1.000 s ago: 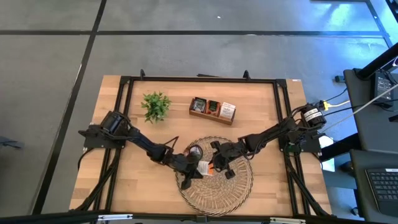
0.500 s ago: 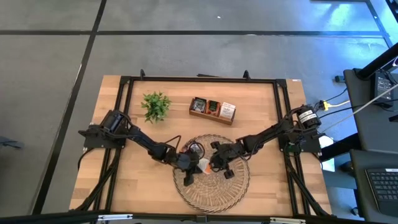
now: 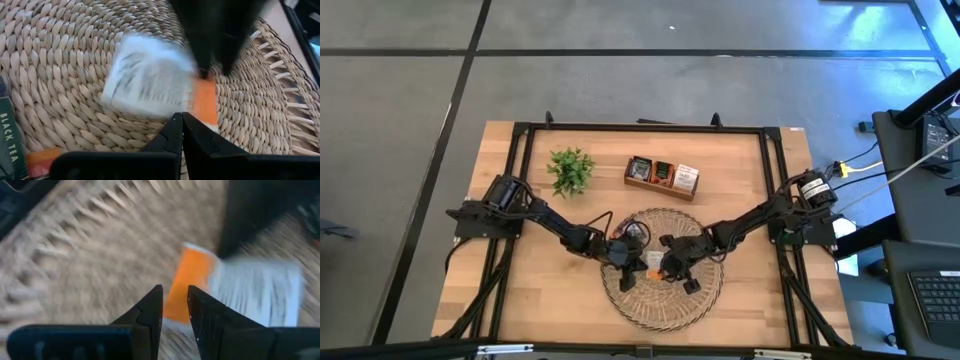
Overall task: Pick & Place Tea
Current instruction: Put the white and orange tea bag into the right section of the wooden organizer
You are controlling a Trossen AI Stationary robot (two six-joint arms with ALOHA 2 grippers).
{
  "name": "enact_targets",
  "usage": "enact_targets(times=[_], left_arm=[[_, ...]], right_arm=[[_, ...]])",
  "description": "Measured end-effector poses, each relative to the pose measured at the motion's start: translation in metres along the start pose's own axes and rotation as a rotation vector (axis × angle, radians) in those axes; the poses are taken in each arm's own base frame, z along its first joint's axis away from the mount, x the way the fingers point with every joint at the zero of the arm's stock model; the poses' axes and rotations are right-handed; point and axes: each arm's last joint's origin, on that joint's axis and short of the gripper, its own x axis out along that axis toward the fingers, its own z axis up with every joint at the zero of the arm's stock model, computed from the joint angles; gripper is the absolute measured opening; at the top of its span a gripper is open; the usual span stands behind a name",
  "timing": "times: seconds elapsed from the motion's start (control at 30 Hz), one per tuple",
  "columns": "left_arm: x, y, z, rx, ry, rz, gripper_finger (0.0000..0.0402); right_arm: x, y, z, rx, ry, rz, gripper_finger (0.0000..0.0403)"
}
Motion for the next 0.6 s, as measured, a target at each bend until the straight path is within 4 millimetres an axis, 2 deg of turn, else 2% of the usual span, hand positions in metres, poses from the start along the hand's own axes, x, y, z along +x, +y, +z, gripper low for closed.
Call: enact_targets(times=[0.27,0.43,0.6], left_arm=[[-0.001,0.0,0.002,0.01,-0.008,0.001,0.0002],[-0.012,-0.008,0.01,0.057,-0.017,-0.031,0.0004],[-0.022,-0.02,0.02,0.163,-0.083,-0.077,0.0002]], right_arm=[[0.004,0.001,0.001,-0.014,-0.034,-0.002,0.0094],[-0.008,0.002,0.013,-0.011,-0.081,-0.006,0.0094],[-0.031,-0.002,0.02,0.221,-0.05,-0.056,0.0094]])
